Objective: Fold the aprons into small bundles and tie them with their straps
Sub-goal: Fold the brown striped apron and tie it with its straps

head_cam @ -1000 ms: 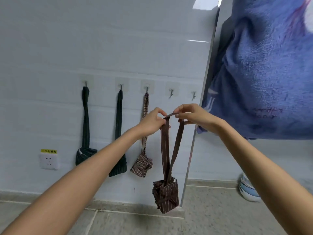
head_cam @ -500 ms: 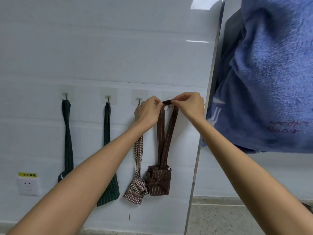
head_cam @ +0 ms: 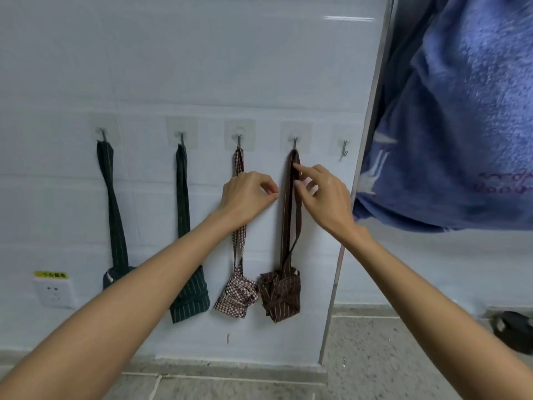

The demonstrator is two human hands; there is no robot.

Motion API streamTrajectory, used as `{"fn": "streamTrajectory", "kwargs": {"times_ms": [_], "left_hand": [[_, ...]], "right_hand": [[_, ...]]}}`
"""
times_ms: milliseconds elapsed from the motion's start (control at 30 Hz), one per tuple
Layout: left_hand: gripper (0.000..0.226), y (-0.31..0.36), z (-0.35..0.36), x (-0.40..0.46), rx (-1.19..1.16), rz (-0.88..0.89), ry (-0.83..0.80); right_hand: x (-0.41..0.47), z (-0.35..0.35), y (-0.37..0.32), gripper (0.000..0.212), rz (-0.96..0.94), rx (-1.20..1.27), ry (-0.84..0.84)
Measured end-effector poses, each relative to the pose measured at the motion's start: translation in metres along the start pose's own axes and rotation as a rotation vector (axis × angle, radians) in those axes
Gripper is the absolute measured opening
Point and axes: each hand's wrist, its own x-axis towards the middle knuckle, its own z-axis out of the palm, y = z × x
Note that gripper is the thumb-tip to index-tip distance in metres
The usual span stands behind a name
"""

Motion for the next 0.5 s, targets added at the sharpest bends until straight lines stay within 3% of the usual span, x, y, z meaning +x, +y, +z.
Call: {"fn": "streamTrajectory", "kwargs": {"times_ms": [167,300,400,500], "left_hand": [[0.015,-0.037,0.038,-0.076,-0.219,-0.18,-0.222],[0.044,-0.055,0.086,-0.135,-0.167,-0.202,-0.3],[0.066,-0.053,0.118,-0.145,-0.049,-0.081,-0.281],[0.076,-0.054,0.14,-0.149,0.089,-0.043,-0.191]], "right_hand": [[-0.102,0.008,0.043,0.021,0.278,0.168,-0.212],[-0.185,0.041,0.07,0.039,0.452,0.338,-0.44],[-0.204,0.067,0.063,0.06,0.443,0.412,-0.408],[-0.206,0.084,0.054,0.064,0.395,0.387,-0.332]]}}
